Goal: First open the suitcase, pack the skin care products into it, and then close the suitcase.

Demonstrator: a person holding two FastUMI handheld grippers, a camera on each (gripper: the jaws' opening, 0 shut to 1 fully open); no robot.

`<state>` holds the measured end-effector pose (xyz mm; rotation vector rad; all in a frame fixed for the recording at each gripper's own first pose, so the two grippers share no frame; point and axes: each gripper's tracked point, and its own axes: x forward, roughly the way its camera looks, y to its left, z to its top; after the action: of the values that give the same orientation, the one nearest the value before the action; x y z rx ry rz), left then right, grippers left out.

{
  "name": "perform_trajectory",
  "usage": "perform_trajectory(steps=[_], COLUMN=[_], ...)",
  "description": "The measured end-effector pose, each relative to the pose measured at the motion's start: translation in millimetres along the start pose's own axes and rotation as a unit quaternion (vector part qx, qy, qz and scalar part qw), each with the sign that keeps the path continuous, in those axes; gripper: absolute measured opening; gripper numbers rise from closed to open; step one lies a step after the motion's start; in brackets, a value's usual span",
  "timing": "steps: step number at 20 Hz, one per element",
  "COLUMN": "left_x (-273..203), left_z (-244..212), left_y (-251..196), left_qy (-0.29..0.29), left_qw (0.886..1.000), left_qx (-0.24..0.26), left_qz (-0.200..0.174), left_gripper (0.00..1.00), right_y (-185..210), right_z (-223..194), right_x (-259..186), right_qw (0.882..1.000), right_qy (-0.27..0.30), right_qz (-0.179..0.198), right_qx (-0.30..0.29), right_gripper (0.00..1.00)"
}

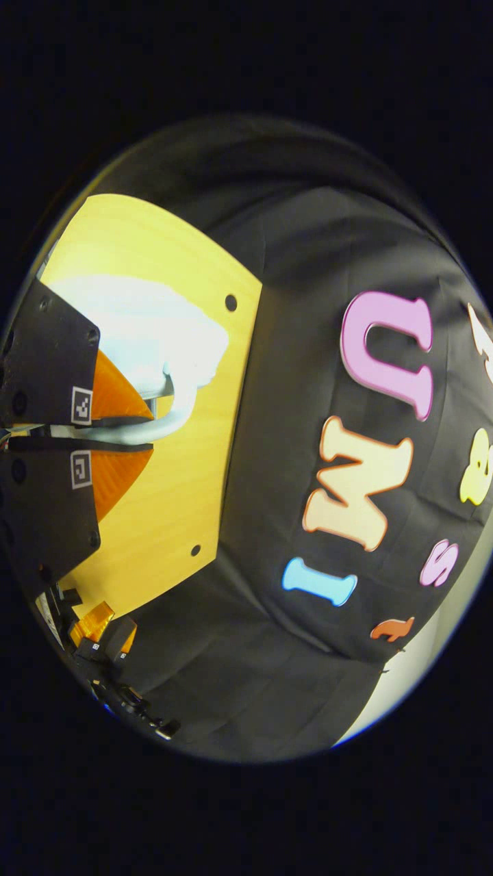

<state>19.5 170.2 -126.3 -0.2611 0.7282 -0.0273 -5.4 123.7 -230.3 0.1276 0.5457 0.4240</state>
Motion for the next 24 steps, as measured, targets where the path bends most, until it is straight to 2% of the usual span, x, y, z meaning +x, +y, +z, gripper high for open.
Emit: perform_trajectory(steps=[5,10,14,17,18,19,20,21,23,24], left_x=[35,62,80,83,84,84,82,77,59,42], left_z=[-43,-79,-106,-115,-117,-117,-112,-102,-61,-38], left_y=[-42,-62,-74,-95,-102,-109,-115,-121,-127,-130], left_qy=[0.047,0.078,0.082,0.060,0.055,0.047,0.032,0.009,-0.089,-0.144], left_qw=[0.999,0.997,0.997,0.998,0.998,0.999,0.999,0.999,0.992,0.981], left_qx=[-0.001,-0.002,-0.010,-0.006,-0.002,0.005,0.013,0.024,0.062,0.085], left_qz=[-0.021,-0.023,-0.004,-0.003,-0.001,0.003,0.010,0.021,0.069,0.098], left_gripper=[0.00,0.00,0.09,0.11,0.14,0.24,0.41,0.43,0.69,0.69], right_y=[-32,-56,-70,-76,-78,-81,-83,-85,-88,-90], right_z=[1,-1,4,14,19,25,32,40,62,75], right_x=[-12,-25,-30,-34,-35,-37,-38,-39,-43,-45], right_qw=[1.000,0.999,0.999,0.999,0.999,0.999,0.999,0.999,0.998,0.997], right_qy=[0.001,0.005,0.000,-0.014,-0.020,-0.027,-0.034,-0.043,-0.067,-0.083], right_qz=[-0.019,-0.034,-0.037,-0.031,-0.027,-0.023,-0.018,-0.014,-0.008,-0.008], right_qx=[-0.004,-0.005,-0.010,-0.015,-0.016,-0.016,-0.014,-0.010,-0.006,-0.007], right_gripper=[0.98,0.98,0.98,0.98,0.98,0.98,0.98,0.98,0.98,0.98])
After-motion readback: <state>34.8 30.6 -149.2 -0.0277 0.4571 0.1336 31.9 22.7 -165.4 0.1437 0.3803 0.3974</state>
